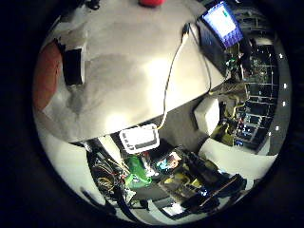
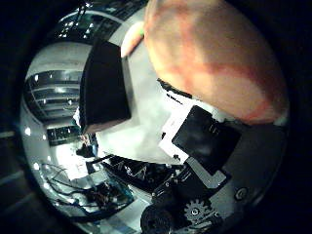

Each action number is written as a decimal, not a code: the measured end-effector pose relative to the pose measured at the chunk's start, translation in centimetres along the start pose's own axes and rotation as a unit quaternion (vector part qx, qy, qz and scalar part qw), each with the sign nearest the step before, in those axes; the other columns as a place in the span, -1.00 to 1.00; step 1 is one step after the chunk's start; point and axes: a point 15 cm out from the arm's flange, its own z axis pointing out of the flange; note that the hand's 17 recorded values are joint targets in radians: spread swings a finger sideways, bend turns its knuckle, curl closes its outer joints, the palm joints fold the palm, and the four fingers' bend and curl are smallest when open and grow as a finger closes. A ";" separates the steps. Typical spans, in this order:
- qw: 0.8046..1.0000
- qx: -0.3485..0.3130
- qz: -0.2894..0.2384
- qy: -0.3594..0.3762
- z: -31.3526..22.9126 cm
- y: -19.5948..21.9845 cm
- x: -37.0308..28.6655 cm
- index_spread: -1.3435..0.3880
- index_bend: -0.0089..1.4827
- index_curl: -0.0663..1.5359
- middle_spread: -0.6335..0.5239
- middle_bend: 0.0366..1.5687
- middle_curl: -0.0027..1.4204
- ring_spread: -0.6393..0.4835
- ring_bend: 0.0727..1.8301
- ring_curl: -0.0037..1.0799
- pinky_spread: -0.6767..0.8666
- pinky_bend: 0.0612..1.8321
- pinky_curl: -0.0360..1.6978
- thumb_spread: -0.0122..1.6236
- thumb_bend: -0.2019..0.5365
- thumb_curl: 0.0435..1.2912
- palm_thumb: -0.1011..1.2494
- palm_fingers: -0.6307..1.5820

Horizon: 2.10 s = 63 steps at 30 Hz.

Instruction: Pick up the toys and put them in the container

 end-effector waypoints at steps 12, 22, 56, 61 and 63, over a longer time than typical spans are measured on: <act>0.991 0.064 -0.109 -0.049 -8.7 -3.5 -19.3 0.26 0.52 0.21 -0.14 0.72 0.09 -0.29 0.41 0.46 -0.38 0.26 0.36 0.22 -0.49 -0.17 0.69 0.55; 0.975 0.080 -0.191 -0.083 -9.3 -3.3 -34.1 0.27 0.50 0.20 -0.13 0.74 0.05 -0.30 0.40 0.50 -0.39 0.20 0.47 0.26 -0.52 -0.13 0.64 0.55; 0.958 0.026 -0.284 -0.035 -7.1 -4.4 -29.5 -0.04 -0.77 -0.58 0.35 -0.80 -0.59 0.56 -0.75 -0.50 0.52 -0.55 -0.48 0.25 -0.52 -0.42 0.26 -0.39; 0.972 0.033 -0.233 -0.022 -7.4 -6.2 -22.1 -0.04 -0.76 -0.58 0.35 -0.80 -0.58 0.54 -0.74 -0.50 0.52 -0.55 -0.51 0.25 -0.52 -0.43 0.26 -0.36; 0.977 0.034 -0.212 -0.016 -7.5 -6.6 -18.8 -0.04 -0.76 -0.57 0.31 -0.80 -0.58 0.53 -0.75 -0.50 0.52 -0.55 -0.52 0.25 -0.52 -0.43 0.26 -0.34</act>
